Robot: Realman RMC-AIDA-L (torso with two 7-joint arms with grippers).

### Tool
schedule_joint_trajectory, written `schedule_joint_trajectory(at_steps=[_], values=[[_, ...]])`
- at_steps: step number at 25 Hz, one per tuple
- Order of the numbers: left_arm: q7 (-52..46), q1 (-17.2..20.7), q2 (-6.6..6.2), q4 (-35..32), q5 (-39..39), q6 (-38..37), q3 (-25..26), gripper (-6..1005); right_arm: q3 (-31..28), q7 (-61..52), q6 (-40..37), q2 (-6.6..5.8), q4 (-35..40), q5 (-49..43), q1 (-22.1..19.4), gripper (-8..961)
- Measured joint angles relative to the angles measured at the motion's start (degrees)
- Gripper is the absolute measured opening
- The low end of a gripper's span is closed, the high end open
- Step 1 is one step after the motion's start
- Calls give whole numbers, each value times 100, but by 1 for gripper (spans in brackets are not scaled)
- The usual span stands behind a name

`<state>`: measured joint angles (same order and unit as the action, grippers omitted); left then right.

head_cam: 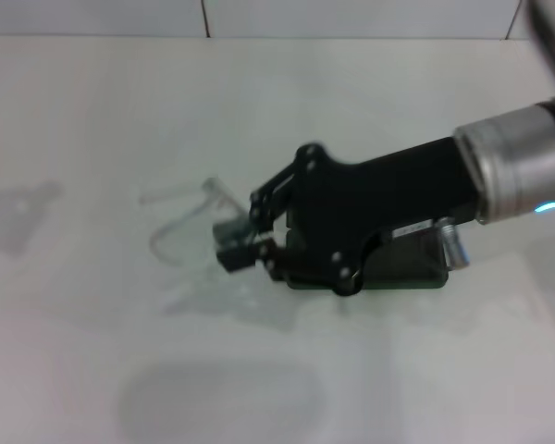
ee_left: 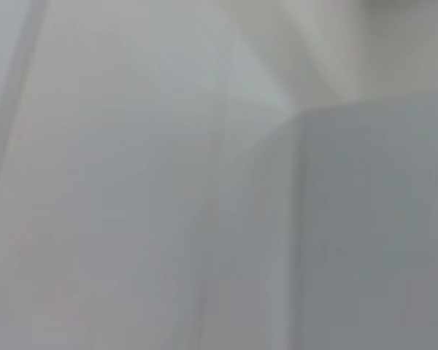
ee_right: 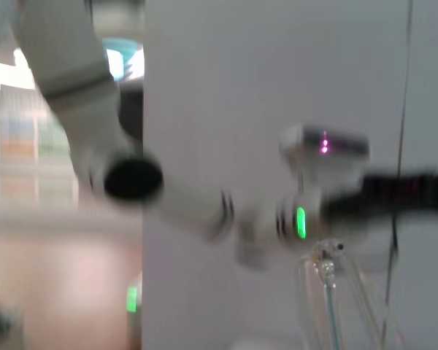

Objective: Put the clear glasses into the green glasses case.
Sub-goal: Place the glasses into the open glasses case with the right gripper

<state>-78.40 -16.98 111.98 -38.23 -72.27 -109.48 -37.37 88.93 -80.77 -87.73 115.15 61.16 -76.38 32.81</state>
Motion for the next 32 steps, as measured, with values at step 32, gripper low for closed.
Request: schedule_joint_trajectory(at_steps=[32], values=[[314,96,188,111,-718,120,421,85,365,-6640,-1475,109,212,-5814,3122,113]])
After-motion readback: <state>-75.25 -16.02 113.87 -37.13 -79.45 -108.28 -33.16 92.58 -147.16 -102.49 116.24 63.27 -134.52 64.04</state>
